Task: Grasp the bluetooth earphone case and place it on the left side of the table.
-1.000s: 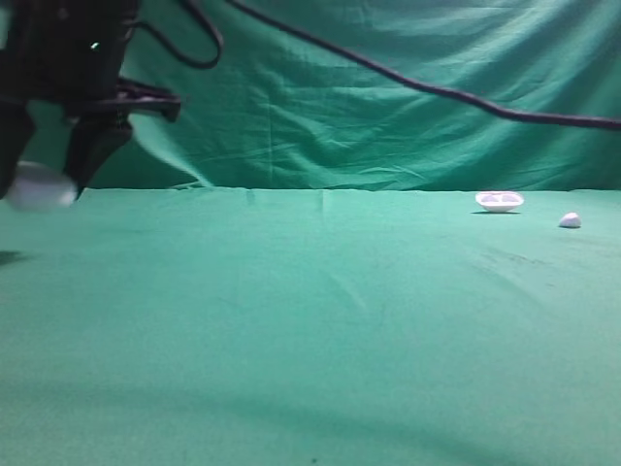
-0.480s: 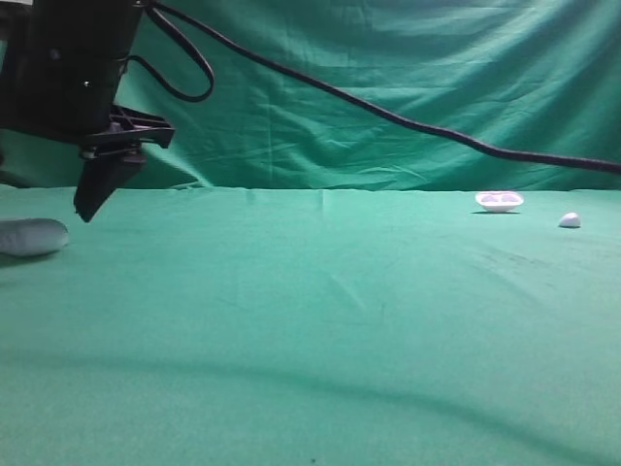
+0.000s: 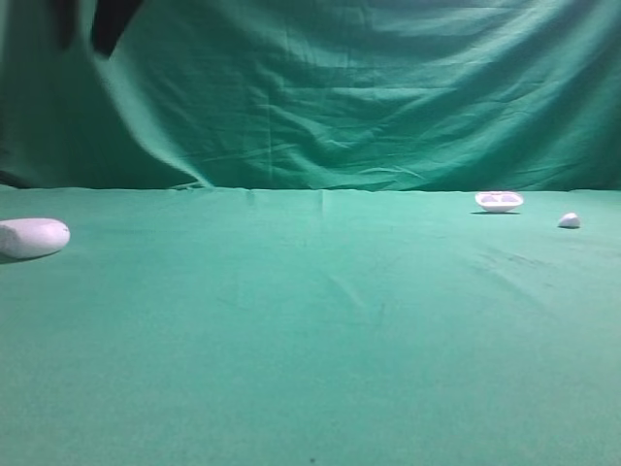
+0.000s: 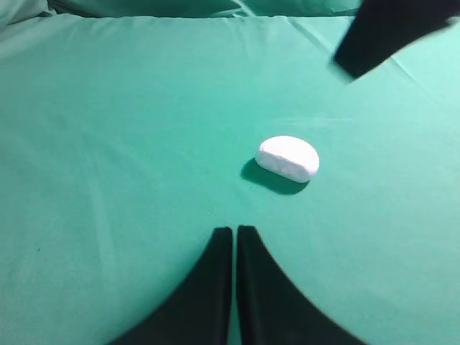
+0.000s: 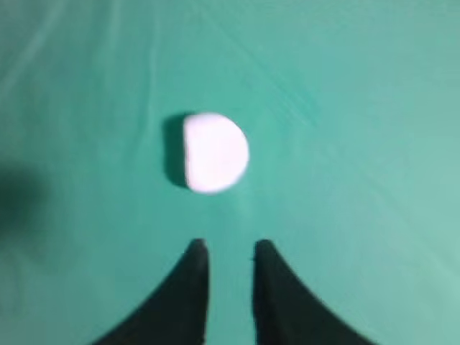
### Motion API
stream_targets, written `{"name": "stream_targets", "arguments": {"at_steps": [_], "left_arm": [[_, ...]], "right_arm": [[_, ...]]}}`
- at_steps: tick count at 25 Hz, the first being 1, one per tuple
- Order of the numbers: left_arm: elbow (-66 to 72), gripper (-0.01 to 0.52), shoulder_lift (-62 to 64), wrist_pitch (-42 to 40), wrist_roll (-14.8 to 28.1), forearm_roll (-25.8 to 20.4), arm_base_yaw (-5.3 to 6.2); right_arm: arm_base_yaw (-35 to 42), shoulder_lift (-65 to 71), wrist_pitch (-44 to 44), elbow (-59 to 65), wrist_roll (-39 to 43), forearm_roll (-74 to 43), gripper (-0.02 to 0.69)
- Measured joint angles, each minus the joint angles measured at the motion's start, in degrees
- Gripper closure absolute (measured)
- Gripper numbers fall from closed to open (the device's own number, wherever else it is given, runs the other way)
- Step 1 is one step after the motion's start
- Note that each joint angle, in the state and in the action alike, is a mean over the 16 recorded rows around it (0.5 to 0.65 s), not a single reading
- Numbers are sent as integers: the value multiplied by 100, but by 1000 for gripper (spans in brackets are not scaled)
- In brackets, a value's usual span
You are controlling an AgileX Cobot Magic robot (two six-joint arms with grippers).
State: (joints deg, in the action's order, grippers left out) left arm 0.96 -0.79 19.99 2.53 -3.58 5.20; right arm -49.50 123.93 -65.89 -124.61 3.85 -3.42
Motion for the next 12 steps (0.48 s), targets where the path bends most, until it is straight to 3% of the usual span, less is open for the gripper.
{"name": "stream_targets", "arguments": {"at_steps": [5,12], "left_arm": [[0,514,0,0,0,0,0],[0,514,0,0,0,0,0]], "right_arm": [[371,-787,-496,236,173,-171,636],[802,-2264,-593,1499,315,-417,665]]}}
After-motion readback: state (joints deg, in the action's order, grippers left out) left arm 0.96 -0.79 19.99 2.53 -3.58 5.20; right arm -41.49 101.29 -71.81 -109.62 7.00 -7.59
